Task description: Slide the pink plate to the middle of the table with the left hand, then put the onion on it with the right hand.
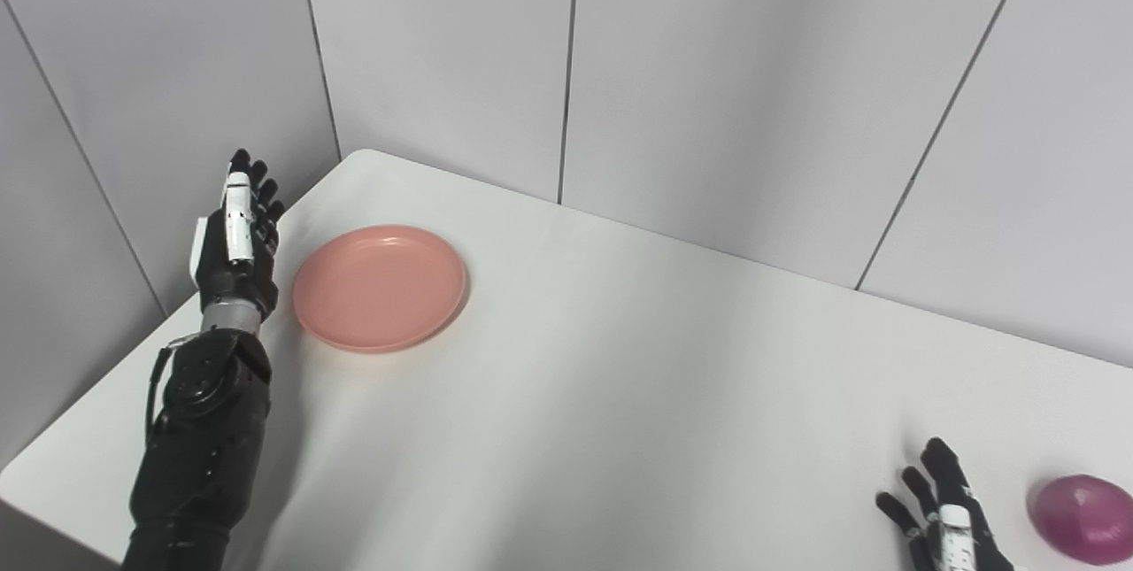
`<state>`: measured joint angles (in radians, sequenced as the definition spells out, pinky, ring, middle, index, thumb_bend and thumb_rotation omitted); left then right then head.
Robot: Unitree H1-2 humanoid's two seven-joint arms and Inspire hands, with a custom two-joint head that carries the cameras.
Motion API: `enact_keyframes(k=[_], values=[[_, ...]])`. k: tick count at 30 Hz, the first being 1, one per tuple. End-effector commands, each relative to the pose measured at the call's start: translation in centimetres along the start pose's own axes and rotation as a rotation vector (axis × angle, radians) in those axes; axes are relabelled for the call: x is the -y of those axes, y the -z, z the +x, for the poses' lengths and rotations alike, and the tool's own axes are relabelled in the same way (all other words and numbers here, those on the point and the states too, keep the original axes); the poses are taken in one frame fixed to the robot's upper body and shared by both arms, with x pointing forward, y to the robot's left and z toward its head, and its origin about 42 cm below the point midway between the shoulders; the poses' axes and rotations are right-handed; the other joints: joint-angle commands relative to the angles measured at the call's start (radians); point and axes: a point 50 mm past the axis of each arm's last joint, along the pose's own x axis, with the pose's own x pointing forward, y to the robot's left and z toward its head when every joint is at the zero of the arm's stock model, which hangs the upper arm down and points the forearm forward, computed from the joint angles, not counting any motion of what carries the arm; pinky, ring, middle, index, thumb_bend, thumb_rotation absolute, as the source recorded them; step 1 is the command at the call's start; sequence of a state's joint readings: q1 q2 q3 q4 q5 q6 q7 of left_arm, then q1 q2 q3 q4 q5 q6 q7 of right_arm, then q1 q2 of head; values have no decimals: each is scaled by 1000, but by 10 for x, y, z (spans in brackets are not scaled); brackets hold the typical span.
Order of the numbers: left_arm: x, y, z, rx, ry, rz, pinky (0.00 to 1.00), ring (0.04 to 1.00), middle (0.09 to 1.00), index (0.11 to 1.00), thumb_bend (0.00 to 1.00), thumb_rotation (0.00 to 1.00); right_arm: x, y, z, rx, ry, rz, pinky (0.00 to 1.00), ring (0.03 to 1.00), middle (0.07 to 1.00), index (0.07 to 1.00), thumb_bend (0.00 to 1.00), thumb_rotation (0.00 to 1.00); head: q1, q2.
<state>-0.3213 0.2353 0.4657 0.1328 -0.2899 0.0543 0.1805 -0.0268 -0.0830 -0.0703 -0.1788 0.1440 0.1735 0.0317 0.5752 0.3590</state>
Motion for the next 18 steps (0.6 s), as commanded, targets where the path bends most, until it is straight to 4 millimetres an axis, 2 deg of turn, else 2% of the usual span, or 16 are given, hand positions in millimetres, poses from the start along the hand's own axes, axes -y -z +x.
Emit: enact_keyframes(k=[1,7,12,18], values=[[1,-19,11,80,11,12,1000,1000,1000,999,381,1000,4,-1,2,-6,8,-11,919,925,941,908,585,860,-1,1],[0,-19,10,76,6,3,1000,1000,1000,1000,387,1000,3,-1,1,-6,8,-7,928,929,945,913,618,853,-1,2],[0,-19,9,70,-11,0,1000,1000,1000,991,393,1000,3,-1,2,-5,7,-10,941,934,948,915,564,870,-1,1],[0,-17,8,54,-22,0,1000,1000,1000,992,381,1000,3,-1,2,-6,6,-9,966,942,955,924,566,871,-1,1]])
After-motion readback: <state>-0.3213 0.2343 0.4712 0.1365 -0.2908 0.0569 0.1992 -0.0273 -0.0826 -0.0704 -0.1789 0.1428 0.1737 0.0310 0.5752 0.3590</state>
